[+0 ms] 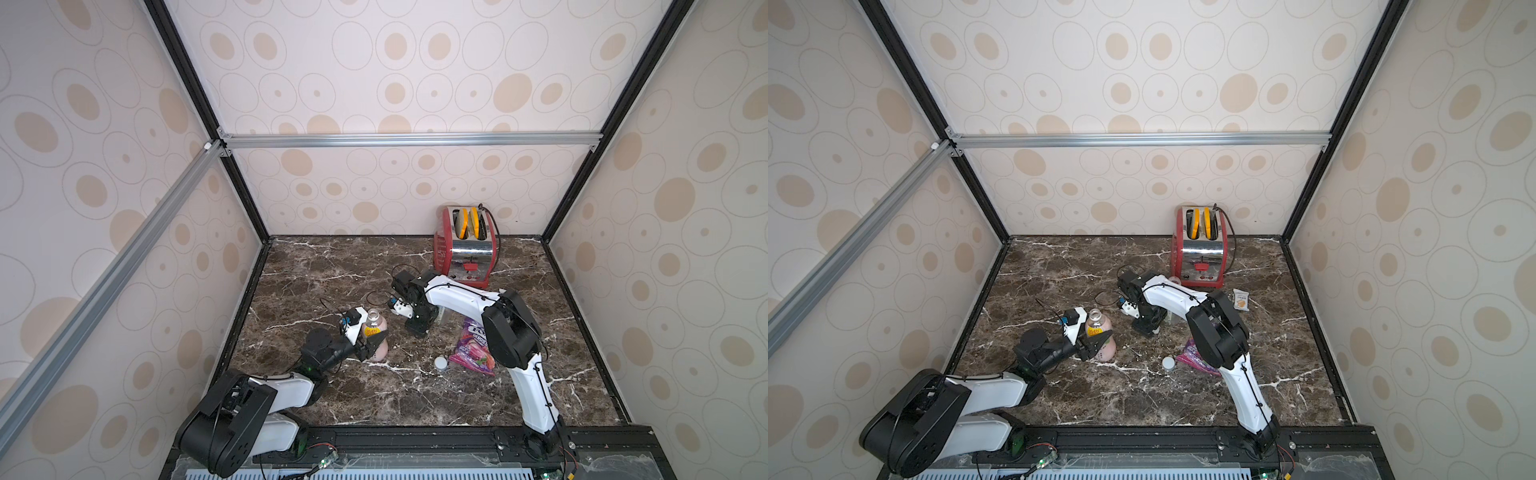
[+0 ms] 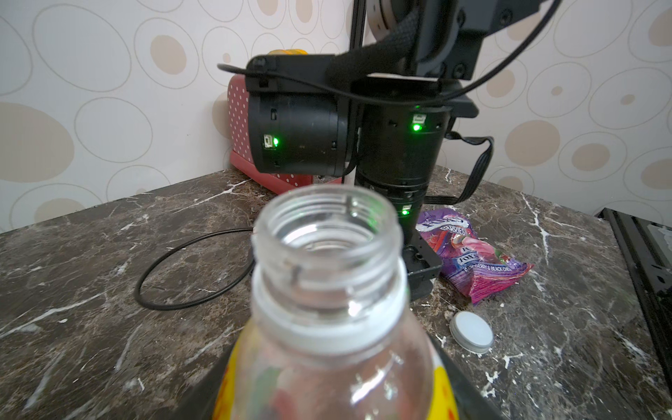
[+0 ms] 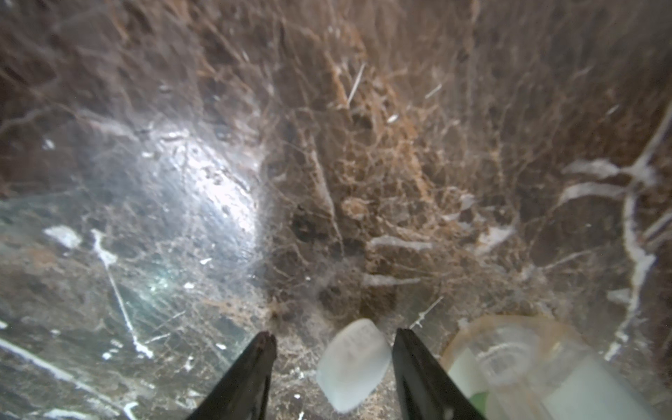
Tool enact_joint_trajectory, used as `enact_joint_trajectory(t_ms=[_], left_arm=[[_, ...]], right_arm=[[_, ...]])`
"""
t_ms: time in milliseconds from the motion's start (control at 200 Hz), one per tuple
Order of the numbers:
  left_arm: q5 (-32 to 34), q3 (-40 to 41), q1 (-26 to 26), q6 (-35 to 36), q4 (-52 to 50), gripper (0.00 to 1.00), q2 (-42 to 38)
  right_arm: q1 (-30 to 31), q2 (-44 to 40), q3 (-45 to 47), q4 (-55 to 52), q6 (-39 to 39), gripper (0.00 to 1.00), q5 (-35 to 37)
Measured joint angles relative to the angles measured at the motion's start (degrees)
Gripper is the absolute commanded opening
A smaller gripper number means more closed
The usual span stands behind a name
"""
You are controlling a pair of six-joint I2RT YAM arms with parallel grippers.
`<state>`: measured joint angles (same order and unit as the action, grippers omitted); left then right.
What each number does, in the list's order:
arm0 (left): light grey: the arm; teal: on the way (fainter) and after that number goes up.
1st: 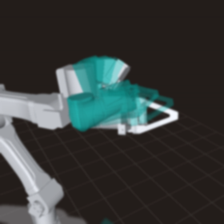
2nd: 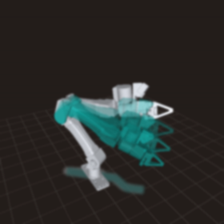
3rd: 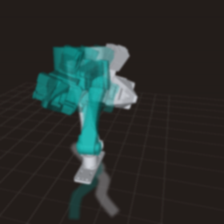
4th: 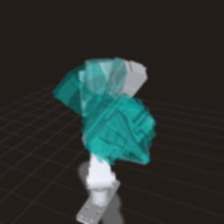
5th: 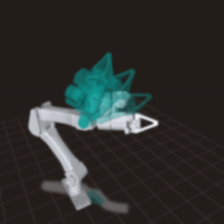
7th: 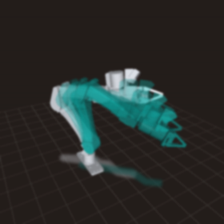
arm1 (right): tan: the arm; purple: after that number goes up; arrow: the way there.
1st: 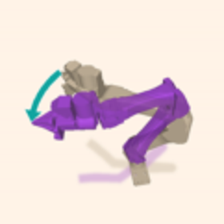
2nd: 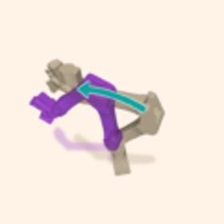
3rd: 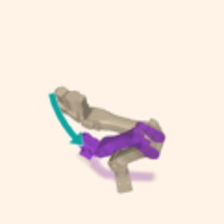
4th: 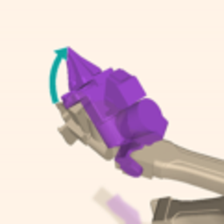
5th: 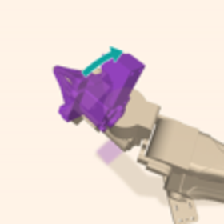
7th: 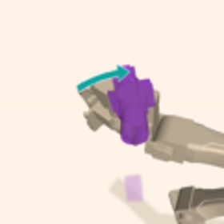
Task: Screw on the bottle caps
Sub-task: Screw the bottle cap onto the plastic bottle.
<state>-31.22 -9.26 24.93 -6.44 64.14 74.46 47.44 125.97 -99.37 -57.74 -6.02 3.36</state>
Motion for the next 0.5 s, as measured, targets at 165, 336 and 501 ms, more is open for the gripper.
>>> enact_joint_trajectory(t_ms=[165, 336, 501], left_arm=[[-0.3, -0.2, 0.0, 0.0, 0.0, 0.65, 0.2], [-0.5, -0.4, 0.1, 0.0, 0.0, 0.65, 0.6], [-0.8, -0.4, 0.2, 0.0, 0.0, 0.65, 0.8]], right_arm=[[0.0, 0.1, 0.0, -0.4, 0.0, 0.54, -0.7], [0.2, 0.1, 0.3, -0.6, 0.0, 0.50, -2.4], [0.6, -0.2, 1.6, -1.3, 0.1, 0.50, -3.7]])
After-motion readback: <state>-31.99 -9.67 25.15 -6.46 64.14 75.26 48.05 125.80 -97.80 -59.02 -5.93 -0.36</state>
